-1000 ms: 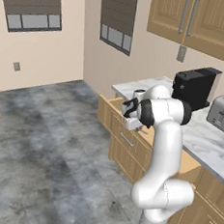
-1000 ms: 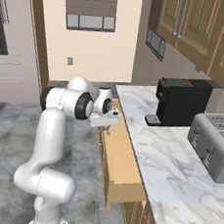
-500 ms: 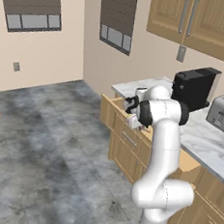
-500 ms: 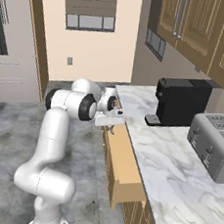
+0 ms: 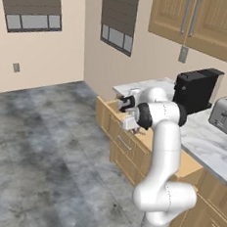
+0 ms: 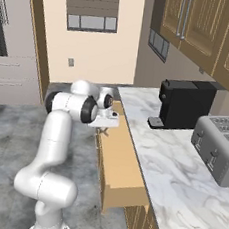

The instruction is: Pick up the metallic utensils from the counter and place them in the open drawer. Make sure not to pick up any wooden utensils.

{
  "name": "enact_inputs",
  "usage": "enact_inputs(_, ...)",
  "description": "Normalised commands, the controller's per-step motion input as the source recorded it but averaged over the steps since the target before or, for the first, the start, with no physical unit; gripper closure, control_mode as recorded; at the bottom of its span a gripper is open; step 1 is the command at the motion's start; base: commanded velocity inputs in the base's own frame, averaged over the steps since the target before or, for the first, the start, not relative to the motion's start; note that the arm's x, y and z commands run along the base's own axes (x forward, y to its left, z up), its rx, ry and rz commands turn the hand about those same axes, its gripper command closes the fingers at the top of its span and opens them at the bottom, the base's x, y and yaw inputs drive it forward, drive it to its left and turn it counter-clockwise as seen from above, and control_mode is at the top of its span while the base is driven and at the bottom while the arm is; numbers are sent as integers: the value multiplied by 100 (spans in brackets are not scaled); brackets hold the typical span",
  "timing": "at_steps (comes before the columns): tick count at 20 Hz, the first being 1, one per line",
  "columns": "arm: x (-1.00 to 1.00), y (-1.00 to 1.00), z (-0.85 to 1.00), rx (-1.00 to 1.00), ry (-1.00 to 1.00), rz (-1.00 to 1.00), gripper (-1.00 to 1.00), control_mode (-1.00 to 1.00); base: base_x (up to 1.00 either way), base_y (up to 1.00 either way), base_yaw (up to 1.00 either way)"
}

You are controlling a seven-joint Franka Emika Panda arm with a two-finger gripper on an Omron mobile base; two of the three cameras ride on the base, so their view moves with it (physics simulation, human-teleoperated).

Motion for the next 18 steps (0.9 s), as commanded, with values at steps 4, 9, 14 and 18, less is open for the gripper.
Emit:
enact_inputs(4, -67, 97, -56, 0, 8, 0, 100, -100, 0, 0, 0)
enact_inputs(9, -64, 100, -54, 0, 10, -1, 100, -100, 0, 0, 0)
enact_inputs(14, -65, 86, -38, 0, 7, -1, 100, -100, 0, 0, 0)
enact_inputs(18, -31, 20, 2, -1, 0, -9, 100, -100, 0, 0, 0)
